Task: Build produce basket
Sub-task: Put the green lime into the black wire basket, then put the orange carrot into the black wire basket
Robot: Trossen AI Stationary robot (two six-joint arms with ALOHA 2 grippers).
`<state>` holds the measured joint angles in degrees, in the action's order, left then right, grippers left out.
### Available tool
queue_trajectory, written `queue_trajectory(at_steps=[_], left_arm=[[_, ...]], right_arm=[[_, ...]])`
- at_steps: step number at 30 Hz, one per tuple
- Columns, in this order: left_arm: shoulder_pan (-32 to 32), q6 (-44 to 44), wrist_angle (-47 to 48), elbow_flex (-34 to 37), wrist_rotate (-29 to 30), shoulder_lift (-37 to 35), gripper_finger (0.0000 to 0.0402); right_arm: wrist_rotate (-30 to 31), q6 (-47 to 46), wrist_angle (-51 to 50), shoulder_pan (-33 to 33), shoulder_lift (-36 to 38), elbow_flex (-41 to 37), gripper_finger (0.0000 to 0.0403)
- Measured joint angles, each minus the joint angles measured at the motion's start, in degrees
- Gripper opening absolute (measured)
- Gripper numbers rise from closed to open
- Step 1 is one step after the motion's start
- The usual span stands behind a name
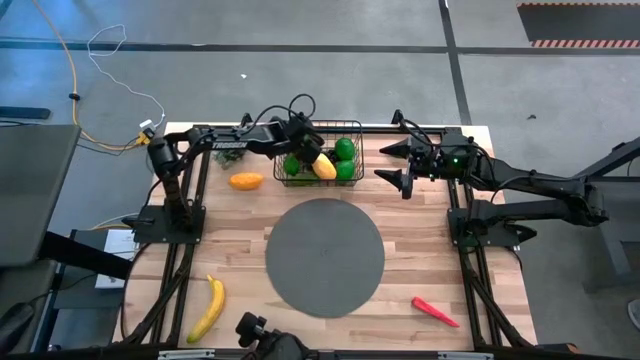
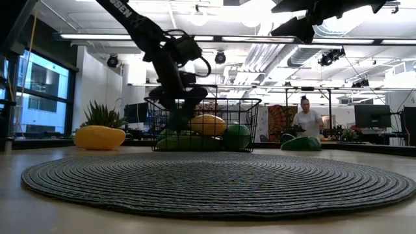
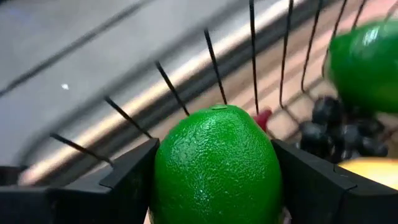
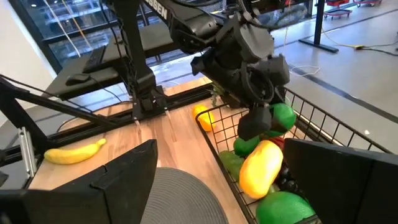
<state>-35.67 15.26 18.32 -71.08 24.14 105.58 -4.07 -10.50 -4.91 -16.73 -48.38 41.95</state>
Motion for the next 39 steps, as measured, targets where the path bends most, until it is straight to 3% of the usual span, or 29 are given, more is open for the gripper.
queue_trajectory(at_steps=[8, 23, 33, 39], left_arm=[[-0.3, 0.0, 0.1, 0.0, 0.3, 0.7, 0.0285], [-0.5, -3.7, 0.8, -0.7, -1.3, -0.3, 0.0382], [0.2, -12.6, 2.6, -0.8, -4.6, -14.7, 0.0383], [2.0, -5.5, 2.1, -0.8, -12.6, -26.2, 0.0383]], right_arm=[[0.0, 0.0, 0.0, 0.0, 0.0, 0.0, 0.0330], [0.0, 0.2, 0.0, 0.0, 0.0, 0.0, 0.0330], [0.0, 0.5, 0.0, 0.0, 0.0, 0.0, 0.0330], [0.0, 0.5, 0.0, 0.0, 0.0, 0.0, 0.0330]])
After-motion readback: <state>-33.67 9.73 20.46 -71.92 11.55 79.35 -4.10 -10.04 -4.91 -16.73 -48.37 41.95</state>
